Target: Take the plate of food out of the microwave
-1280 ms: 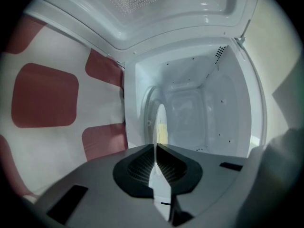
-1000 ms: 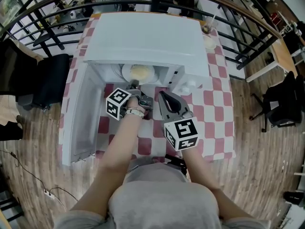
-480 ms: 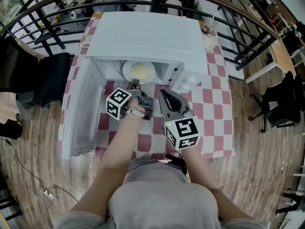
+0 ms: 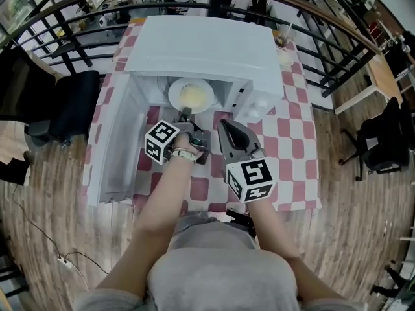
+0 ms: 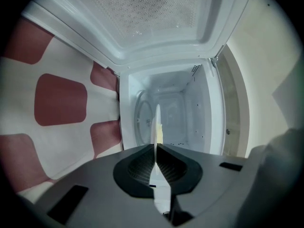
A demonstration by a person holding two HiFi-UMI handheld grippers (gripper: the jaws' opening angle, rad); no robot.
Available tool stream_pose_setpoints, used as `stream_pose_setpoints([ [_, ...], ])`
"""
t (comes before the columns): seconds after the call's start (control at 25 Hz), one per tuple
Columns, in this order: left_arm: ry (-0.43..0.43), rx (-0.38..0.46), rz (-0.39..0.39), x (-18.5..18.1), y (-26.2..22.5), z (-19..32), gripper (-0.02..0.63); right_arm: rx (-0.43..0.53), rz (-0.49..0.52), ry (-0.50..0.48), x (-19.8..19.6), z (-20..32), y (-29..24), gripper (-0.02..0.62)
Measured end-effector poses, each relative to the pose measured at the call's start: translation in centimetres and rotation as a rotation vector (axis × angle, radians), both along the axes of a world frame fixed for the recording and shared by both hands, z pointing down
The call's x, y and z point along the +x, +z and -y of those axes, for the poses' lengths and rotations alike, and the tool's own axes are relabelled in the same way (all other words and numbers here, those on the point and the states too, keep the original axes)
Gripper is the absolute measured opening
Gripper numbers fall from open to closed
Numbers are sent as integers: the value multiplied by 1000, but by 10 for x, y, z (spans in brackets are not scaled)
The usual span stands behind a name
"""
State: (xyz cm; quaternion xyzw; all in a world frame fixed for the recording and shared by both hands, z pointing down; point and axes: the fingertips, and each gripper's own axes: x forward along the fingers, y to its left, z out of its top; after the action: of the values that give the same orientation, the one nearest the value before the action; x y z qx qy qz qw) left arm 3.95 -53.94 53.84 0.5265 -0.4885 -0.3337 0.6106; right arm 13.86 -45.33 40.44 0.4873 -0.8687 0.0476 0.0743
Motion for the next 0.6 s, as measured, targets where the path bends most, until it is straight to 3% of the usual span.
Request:
stream_pose_setpoints([
  [0.6, 43, 73, 1, -11, -21, -45, 17, 32, 18, 39, -11, -41, -15, 25],
])
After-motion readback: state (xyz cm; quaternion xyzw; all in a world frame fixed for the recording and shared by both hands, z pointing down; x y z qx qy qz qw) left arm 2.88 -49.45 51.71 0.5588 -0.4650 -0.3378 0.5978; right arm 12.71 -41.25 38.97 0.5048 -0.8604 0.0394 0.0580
